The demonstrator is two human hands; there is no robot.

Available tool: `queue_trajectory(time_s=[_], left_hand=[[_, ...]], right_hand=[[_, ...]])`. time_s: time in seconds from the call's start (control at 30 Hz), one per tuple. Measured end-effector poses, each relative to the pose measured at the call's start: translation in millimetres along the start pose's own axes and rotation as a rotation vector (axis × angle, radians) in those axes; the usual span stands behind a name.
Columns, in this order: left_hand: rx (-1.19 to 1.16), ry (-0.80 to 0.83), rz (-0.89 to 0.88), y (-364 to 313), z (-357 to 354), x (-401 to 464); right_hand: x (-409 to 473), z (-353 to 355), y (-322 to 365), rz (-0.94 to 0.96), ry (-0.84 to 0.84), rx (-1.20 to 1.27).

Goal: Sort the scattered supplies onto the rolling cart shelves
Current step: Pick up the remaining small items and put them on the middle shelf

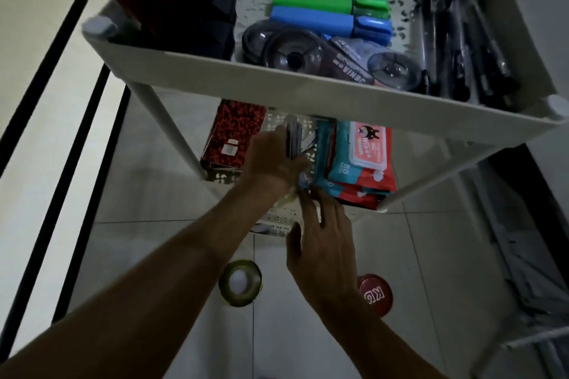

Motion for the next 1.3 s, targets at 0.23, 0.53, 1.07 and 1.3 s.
queue_trajectory(time_s=[0.23,0.53,1.07,1.3], left_hand=[[-0.147,0.052,0.049,2,-15,12],[-0.211,0.257,0.059,6,-50,4],[-0.203,0.202,0.051,5,-44,3],[-0.151,0.320,-0.043,3,-48,-11]], right_hand=[[-31,-2,-29,-0.092,0.052,-0.011],[-57,-8,-42,-0.129,0.102,0.000],[-80,-19,-58,-0.156,0.147,0.004],[-75,-20,-50,-0.187,0.136,0.048]])
Point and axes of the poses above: each hand's wrist, its own x-axis towards the middle knuckle, its own z-axis out of the back of the hand, y = z × x, the point moved 9 cm from there along x, towards the middle knuckle, and after that the axes turned 2 degrees about -z, right-handed, at the moved point
